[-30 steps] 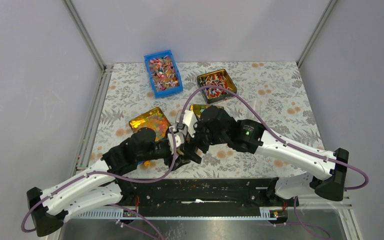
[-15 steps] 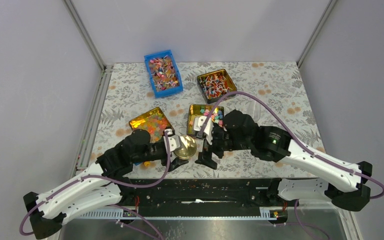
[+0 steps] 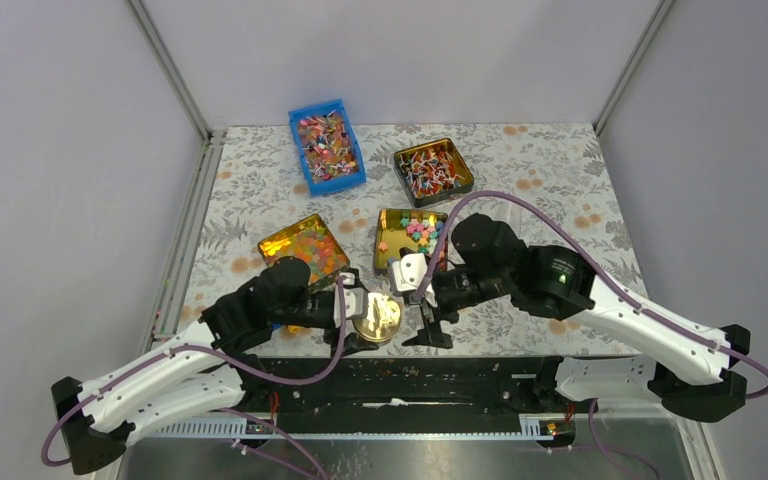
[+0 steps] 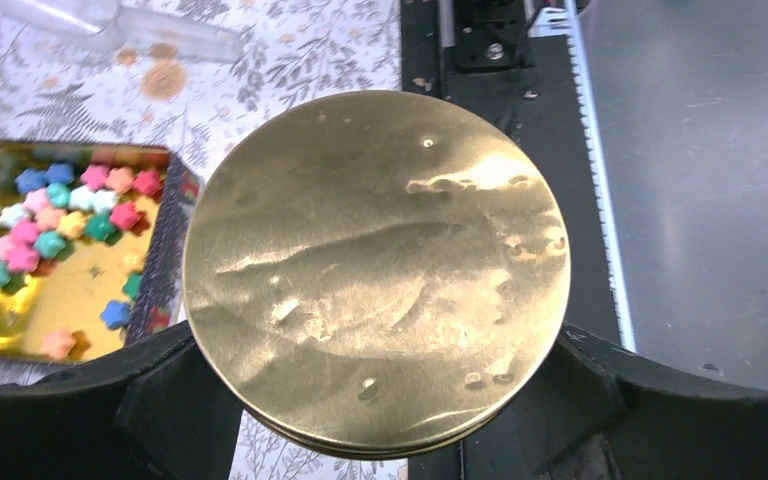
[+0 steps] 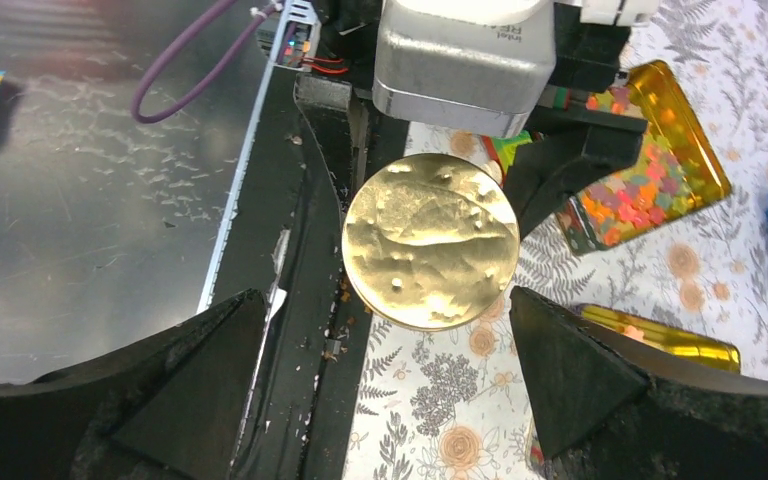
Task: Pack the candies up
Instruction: Screw the bottle lid onto the packing bottle.
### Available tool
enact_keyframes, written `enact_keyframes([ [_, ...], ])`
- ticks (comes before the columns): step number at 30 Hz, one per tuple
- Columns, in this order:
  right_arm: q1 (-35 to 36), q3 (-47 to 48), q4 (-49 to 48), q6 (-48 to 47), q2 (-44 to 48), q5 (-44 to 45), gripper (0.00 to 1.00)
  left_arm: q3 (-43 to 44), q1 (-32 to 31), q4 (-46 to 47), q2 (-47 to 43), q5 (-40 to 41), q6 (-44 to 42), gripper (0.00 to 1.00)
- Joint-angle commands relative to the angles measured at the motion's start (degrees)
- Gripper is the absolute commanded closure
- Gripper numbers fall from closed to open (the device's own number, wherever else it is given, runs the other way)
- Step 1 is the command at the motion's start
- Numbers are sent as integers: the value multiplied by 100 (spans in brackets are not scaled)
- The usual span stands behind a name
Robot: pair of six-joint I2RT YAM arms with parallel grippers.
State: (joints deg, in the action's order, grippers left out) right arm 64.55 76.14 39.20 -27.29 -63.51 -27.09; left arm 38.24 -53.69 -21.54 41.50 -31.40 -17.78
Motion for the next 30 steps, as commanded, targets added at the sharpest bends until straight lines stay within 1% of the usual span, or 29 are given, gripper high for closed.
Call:
enact_keyframes([
  [1, -72, 252, 87, -436, -191, -767, 0, 310, -5, 537, -20, -1005, -199, 46],
  [6, -83, 290, 73, -558, -424, -1020, 0, 372, -3, 644, 43, -1331, -191, 46],
  [13, -79, 366, 63, -635, -739, -957, 0, 431, -8, 719, 122, -1522, -150, 47],
  [20, -80, 97, -304, -574, -717, -742, 0, 414, -1, 823, 106, -1529, -94, 49],
  [30, -82, -55, -333, -510, -698, -638, 2, 417, -2, 1014, 34, -1475, 21, 50],
])
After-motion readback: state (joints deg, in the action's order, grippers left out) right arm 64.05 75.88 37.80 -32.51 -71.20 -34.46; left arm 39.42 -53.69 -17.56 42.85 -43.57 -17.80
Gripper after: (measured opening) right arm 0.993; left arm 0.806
